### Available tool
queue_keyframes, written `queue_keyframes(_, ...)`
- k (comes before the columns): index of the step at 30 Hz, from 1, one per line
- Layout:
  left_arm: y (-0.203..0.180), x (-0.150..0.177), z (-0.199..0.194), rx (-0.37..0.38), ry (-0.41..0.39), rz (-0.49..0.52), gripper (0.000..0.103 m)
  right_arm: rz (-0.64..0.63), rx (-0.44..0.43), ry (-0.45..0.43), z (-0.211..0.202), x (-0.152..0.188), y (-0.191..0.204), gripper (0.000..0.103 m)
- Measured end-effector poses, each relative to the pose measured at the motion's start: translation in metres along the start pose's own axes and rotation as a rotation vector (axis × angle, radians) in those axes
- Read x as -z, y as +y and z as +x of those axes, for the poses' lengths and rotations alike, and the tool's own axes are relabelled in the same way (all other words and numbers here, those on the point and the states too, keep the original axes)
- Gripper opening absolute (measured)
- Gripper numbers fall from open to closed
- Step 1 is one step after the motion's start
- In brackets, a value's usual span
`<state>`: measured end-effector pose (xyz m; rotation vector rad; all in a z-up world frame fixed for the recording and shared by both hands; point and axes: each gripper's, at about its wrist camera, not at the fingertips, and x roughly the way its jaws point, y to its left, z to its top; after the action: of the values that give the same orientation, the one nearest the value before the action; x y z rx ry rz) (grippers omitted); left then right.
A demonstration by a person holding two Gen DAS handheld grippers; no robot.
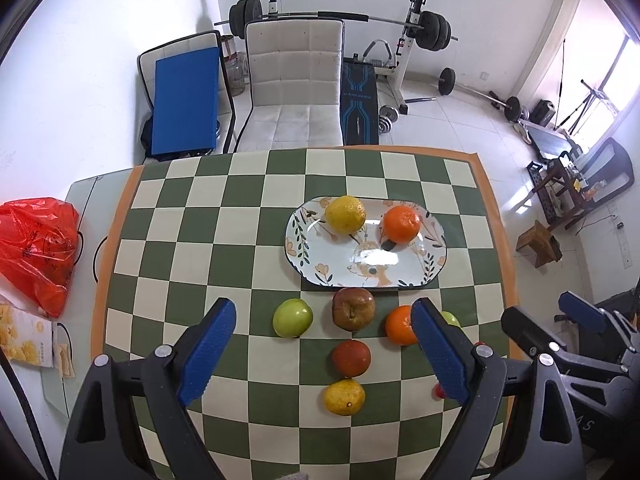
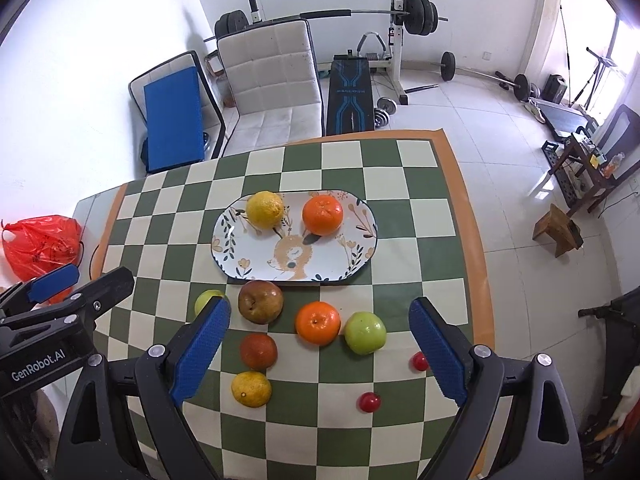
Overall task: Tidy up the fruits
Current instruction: 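Move the left tool to the red-brown orange while the right tool approaches a green apple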
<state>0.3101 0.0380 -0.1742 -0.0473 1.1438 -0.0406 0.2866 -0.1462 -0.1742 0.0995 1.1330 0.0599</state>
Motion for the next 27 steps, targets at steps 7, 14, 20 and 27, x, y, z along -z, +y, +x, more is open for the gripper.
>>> queue_keyframes(7, -0.004, 0.007, 0.034, -0.017, 0.067, 0.005, 0.103, 0.045, -0.043, 0.038, 0.027, 0.01, -0.024, 0.096)
queue_keyframes(14, -0.008, 0.037, 0.118, -0.045, 0.282, 0.006, 0.103, 0.116, -0.042, 0.218, 0.112, 0.029, -0.069, 0.092)
queue_keyframes(20, -0.016, 0.064, 0.186, -0.022, 0.458, 0.017, 0.103, 0.162, -0.072, 0.375, 0.199, 0.051, -0.097, 0.07)
queue_keyframes(27, -0.027, 0.08, 0.22, 0.019, 0.536, 0.058, 0.102, 0.195, -0.166, 0.418, 0.237, 0.062, -0.103, 0.061)
